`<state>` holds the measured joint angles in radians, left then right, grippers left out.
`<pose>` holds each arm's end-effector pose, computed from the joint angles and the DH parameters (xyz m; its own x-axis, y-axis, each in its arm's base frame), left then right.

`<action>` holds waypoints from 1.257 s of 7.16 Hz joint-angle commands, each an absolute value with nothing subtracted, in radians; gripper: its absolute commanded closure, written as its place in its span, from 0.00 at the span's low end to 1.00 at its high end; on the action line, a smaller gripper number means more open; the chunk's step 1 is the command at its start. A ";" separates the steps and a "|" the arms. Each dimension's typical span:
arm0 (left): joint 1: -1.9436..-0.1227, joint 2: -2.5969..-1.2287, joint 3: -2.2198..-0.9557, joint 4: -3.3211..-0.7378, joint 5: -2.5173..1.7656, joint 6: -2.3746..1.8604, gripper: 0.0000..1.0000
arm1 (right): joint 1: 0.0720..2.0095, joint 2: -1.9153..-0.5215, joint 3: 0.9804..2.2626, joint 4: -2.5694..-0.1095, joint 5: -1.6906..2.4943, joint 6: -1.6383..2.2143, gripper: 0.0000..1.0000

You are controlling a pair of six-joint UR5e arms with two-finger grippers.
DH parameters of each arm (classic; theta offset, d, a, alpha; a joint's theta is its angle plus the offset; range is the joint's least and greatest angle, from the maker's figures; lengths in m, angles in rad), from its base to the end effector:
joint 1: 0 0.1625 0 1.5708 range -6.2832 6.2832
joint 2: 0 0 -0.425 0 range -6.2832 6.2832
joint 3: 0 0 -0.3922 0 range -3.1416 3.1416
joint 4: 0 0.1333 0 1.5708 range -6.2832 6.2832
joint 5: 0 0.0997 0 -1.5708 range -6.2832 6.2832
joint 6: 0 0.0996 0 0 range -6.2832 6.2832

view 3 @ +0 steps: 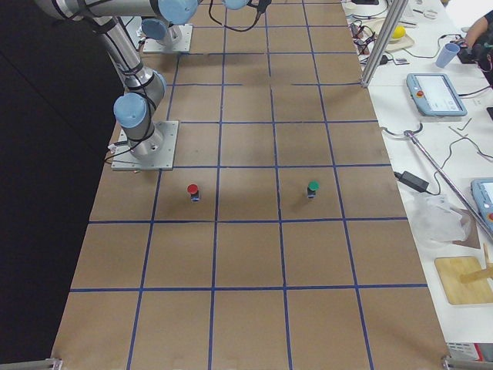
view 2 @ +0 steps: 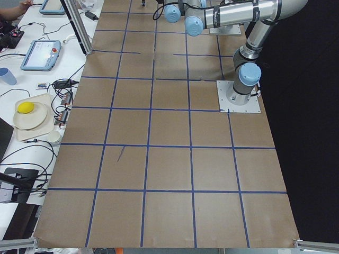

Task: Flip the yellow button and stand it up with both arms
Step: 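Close the right gripper on the yellow cap while the left gripper holds, then open the left gripper and pull it back while the right gripper takes the button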

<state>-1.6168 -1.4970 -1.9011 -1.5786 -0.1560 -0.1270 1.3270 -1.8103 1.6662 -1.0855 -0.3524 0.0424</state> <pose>-0.2521 -0.4372 0.4757 0.1366 -0.3849 0.9128 0.0622 0.9229 0.3799 0.1308 -0.4136 0.5659 -0.2493 0.4265 -0.8695 0.2383 0.8972 0.3718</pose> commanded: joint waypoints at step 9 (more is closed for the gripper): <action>-1.597 -1.500 -1.910 -1.277 0.042 -0.345 0.00 | 1.307 -1.812 1.663 -1.304 -0.380 -0.006 0.60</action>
<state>-1.6022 -1.4897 -1.8996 -1.3941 -0.0398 -0.2694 1.3092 -1.8102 1.6622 -1.2489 -0.3743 0.0164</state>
